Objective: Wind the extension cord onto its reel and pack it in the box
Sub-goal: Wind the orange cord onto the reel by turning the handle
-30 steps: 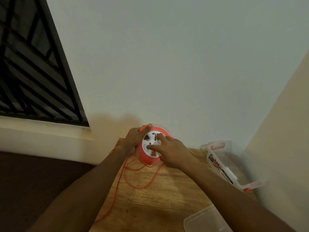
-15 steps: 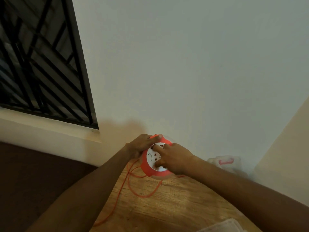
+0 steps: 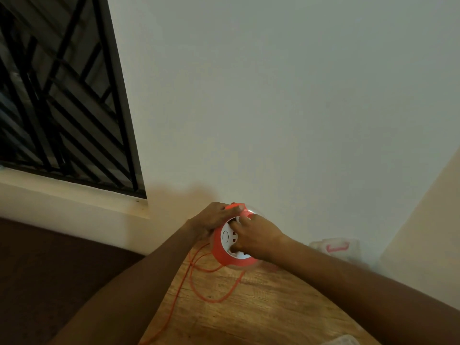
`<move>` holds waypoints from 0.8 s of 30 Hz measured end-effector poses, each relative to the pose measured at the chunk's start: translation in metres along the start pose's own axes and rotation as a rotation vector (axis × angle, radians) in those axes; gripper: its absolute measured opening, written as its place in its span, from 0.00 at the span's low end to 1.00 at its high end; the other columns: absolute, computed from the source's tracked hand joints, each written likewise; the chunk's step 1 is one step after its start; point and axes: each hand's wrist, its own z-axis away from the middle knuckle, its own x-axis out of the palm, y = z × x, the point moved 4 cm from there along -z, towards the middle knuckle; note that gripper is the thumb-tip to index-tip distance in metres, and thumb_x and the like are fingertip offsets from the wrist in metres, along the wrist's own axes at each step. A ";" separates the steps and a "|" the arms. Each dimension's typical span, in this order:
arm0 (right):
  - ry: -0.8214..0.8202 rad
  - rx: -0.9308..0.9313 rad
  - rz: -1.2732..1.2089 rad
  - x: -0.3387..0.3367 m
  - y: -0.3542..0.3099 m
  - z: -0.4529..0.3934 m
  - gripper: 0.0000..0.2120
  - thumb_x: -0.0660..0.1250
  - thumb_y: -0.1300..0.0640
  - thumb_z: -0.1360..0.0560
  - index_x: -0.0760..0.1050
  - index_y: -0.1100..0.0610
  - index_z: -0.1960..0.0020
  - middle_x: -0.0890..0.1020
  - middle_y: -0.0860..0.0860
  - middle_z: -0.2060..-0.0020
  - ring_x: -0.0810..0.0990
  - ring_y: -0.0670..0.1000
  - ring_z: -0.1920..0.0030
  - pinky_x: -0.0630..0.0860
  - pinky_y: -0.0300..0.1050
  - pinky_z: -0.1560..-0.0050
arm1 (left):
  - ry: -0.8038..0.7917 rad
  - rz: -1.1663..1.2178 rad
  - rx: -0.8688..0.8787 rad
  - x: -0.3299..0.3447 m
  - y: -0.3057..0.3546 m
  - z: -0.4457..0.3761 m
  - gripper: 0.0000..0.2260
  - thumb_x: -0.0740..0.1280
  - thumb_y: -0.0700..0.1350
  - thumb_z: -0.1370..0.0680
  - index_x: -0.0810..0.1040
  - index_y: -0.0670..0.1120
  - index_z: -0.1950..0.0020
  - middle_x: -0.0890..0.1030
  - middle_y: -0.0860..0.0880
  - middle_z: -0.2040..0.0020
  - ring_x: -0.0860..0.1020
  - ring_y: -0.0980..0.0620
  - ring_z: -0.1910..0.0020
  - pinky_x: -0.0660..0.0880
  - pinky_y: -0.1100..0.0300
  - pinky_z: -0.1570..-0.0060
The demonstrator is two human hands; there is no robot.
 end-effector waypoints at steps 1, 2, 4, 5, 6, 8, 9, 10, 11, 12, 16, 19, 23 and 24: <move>0.027 -0.019 0.034 0.000 -0.001 0.000 0.24 0.68 0.51 0.22 0.68 0.46 0.26 0.70 0.58 0.31 0.68 0.64 0.31 0.72 0.57 0.35 | -0.003 -0.005 0.006 0.001 0.002 0.001 0.24 0.70 0.62 0.22 0.86 0.41 0.44 0.89 0.40 0.49 0.88 0.40 0.53 0.84 0.45 0.45; 0.043 -0.030 0.058 0.001 -0.001 0.000 0.25 0.68 0.51 0.22 0.67 0.46 0.27 0.72 0.58 0.33 0.70 0.64 0.33 0.73 0.57 0.36 | -0.006 -0.015 0.010 0.001 0.003 0.001 0.22 0.70 0.61 0.21 0.86 0.42 0.45 0.89 0.40 0.49 0.88 0.41 0.54 0.84 0.46 0.46; 0.062 0.029 -0.079 0.003 0.002 0.000 0.24 0.67 0.52 0.22 0.68 0.49 0.27 0.75 0.58 0.36 0.74 0.64 0.36 0.74 0.58 0.39 | -0.001 -0.018 0.003 0.002 0.004 0.004 0.20 0.69 0.61 0.21 0.87 0.44 0.47 0.89 0.42 0.50 0.88 0.43 0.55 0.85 0.49 0.49; 0.062 0.073 -0.167 0.005 0.004 0.000 0.24 0.67 0.53 0.22 0.67 0.51 0.27 0.76 0.59 0.37 0.75 0.64 0.37 0.74 0.58 0.39 | 0.008 0.003 -0.010 0.002 0.003 0.006 0.20 0.69 0.61 0.20 0.87 0.44 0.46 0.89 0.42 0.50 0.88 0.42 0.54 0.86 0.50 0.50; 0.078 0.102 -0.222 0.007 0.004 -0.001 0.27 0.68 0.52 0.23 0.65 0.51 0.26 0.76 0.58 0.36 0.76 0.63 0.37 0.75 0.59 0.39 | 0.020 0.041 -0.021 0.002 0.002 0.007 0.21 0.69 0.61 0.21 0.86 0.43 0.44 0.89 0.42 0.50 0.88 0.41 0.53 0.86 0.49 0.50; 0.125 0.153 -0.221 0.014 0.004 -0.001 0.33 0.72 0.49 0.25 0.62 0.48 0.24 0.76 0.56 0.34 0.77 0.60 0.38 0.76 0.58 0.39 | 0.053 0.159 -0.024 0.003 -0.002 0.009 0.24 0.71 0.61 0.22 0.86 0.42 0.42 0.89 0.41 0.48 0.88 0.37 0.49 0.85 0.44 0.47; 0.170 0.206 -0.254 0.017 0.006 0.000 0.34 0.72 0.49 0.26 0.62 0.47 0.25 0.77 0.56 0.35 0.79 0.59 0.39 0.77 0.57 0.41 | 0.087 0.231 -0.016 0.005 -0.003 0.011 0.25 0.72 0.62 0.24 0.85 0.41 0.41 0.89 0.39 0.47 0.87 0.36 0.48 0.84 0.41 0.45; 0.213 0.275 -0.311 0.019 0.009 0.001 0.33 0.71 0.48 0.27 0.63 0.46 0.25 0.79 0.55 0.37 0.80 0.59 0.41 0.77 0.55 0.43 | 0.140 0.301 -0.010 0.006 -0.004 0.011 0.27 0.74 0.62 0.26 0.85 0.40 0.41 0.88 0.38 0.47 0.87 0.35 0.47 0.83 0.38 0.43; 0.270 0.356 -0.384 0.021 0.014 0.002 0.33 0.70 0.46 0.28 0.63 0.45 0.25 0.80 0.53 0.39 0.81 0.58 0.43 0.77 0.54 0.45 | 0.204 0.366 -0.009 0.008 -0.006 0.012 0.29 0.75 0.62 0.28 0.84 0.38 0.41 0.88 0.37 0.46 0.86 0.34 0.46 0.82 0.36 0.41; 0.327 0.446 -0.455 0.022 0.019 0.004 0.33 0.68 0.45 0.29 0.63 0.44 0.26 0.81 0.52 0.40 0.81 0.57 0.45 0.77 0.52 0.47 | 0.262 0.418 -0.014 0.010 -0.007 0.012 0.29 0.76 0.62 0.28 0.84 0.38 0.40 0.87 0.36 0.46 0.86 0.34 0.45 0.81 0.34 0.41; 0.444 0.705 -0.633 0.031 0.016 0.004 0.31 0.67 0.39 0.31 0.68 0.42 0.29 0.84 0.49 0.45 0.83 0.55 0.50 0.78 0.48 0.54 | 0.364 0.497 -0.022 0.018 -0.003 0.020 0.23 0.75 0.55 0.22 0.83 0.37 0.39 0.87 0.35 0.45 0.85 0.33 0.44 0.80 0.34 0.40; 0.412 0.823 -0.754 0.044 0.002 0.001 0.31 0.63 0.36 0.31 0.67 0.43 0.29 0.84 0.49 0.48 0.83 0.56 0.50 0.78 0.49 0.54 | 0.330 0.454 0.003 0.025 -0.002 0.028 0.19 0.72 0.50 0.19 0.82 0.35 0.37 0.85 0.33 0.43 0.84 0.33 0.43 0.83 0.40 0.42; 0.340 0.927 -0.873 0.059 -0.018 -0.001 0.33 0.57 0.34 0.28 0.67 0.48 0.28 0.85 0.50 0.52 0.83 0.56 0.54 0.79 0.49 0.56 | 0.392 0.170 -0.003 0.036 -0.018 0.034 0.20 0.69 0.54 0.18 0.85 0.36 0.45 0.88 0.40 0.53 0.87 0.49 0.55 0.82 0.62 0.63; 0.327 0.933 -0.899 0.062 -0.023 -0.002 0.33 0.56 0.34 0.27 0.66 0.49 0.27 0.85 0.50 0.50 0.83 0.55 0.53 0.80 0.50 0.54 | 0.404 0.135 -0.006 0.038 -0.023 0.034 0.20 0.68 0.56 0.18 0.85 0.38 0.47 0.87 0.42 0.55 0.87 0.52 0.56 0.82 0.63 0.63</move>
